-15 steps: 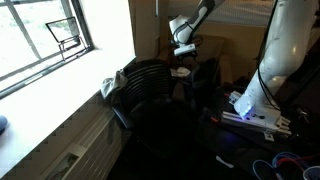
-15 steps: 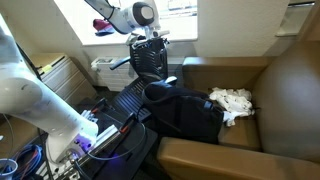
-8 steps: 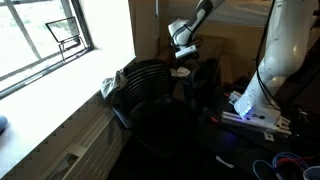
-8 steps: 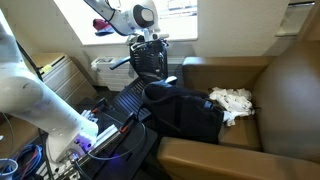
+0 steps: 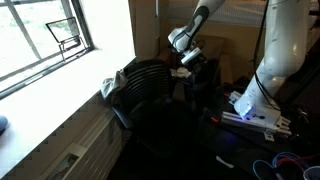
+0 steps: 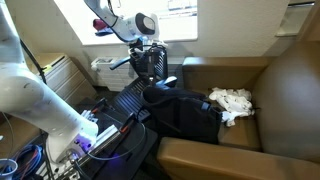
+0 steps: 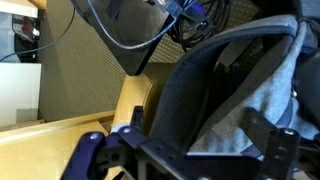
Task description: Unhang the dark blue clothing from the backrest of the black chair and place it on the right side of the sofa, remove the grey clothing from the sofa and hang it on the backrest of the black chair, remove the black backpack from the black chair and put it on the sofa
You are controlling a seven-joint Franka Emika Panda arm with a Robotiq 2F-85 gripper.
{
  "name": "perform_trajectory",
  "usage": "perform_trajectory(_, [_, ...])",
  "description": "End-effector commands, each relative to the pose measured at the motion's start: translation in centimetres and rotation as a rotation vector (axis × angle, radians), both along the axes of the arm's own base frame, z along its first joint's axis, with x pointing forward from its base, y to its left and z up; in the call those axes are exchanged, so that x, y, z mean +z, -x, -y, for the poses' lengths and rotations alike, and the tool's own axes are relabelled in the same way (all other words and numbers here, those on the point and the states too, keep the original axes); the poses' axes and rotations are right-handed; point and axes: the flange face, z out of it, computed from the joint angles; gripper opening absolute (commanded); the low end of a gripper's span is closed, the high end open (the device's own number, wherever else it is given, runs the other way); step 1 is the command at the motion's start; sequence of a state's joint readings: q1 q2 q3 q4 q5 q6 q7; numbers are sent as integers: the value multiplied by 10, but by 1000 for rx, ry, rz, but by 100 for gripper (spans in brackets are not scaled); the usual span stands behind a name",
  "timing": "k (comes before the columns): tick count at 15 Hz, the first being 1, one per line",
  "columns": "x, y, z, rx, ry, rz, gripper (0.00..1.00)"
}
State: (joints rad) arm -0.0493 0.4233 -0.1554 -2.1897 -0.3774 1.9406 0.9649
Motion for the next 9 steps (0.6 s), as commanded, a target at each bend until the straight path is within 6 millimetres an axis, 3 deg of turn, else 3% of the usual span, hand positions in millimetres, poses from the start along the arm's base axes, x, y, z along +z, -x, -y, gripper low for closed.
perform_trajectory(1, [-1, 0, 0, 1, 0, -7, 100])
perform_trajectory(4, [-4, -6, -15, -71, 57, 48, 100])
perform_trajectory(9, [-7, -6, -22, -210, 168, 168, 100])
